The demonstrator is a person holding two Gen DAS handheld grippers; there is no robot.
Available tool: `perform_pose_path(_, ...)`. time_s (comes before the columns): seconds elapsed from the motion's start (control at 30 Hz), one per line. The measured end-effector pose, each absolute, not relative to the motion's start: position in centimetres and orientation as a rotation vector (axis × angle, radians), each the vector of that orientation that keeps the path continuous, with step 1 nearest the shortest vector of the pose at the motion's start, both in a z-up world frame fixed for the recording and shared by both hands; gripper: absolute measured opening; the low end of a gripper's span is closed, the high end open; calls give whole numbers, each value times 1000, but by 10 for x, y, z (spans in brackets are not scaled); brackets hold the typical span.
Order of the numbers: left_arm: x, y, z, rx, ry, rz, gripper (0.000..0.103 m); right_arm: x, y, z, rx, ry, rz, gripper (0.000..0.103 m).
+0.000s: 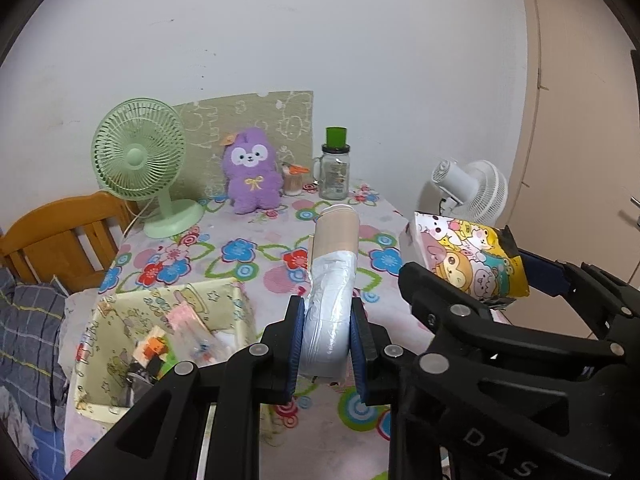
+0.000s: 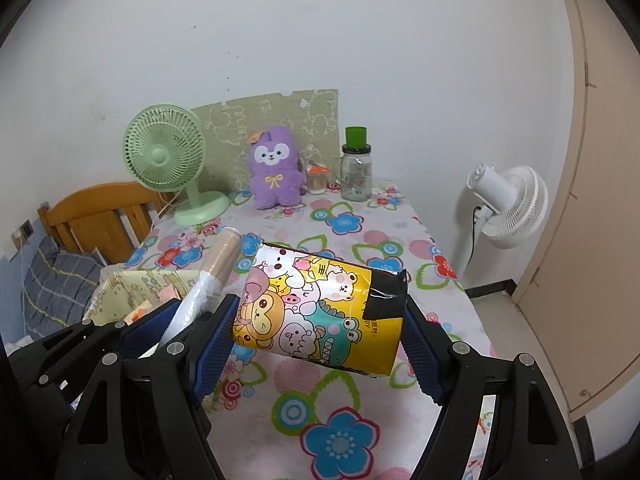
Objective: Organize soft objects
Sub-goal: 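Carry the white roll with the left tool while the right tool carries the snack box, then open the left tool over the box dropping the roll while the right tool drops the snack box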
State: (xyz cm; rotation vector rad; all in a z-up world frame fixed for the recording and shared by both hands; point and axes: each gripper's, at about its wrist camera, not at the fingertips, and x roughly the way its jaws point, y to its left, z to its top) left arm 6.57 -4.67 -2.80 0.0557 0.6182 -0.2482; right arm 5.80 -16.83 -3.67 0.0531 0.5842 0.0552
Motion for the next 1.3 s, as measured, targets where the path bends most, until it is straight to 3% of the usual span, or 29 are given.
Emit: perform_pose_path(1.3,98,75,-55,-20,667,-98,22,101,-40,-46,-43,627,193,79)
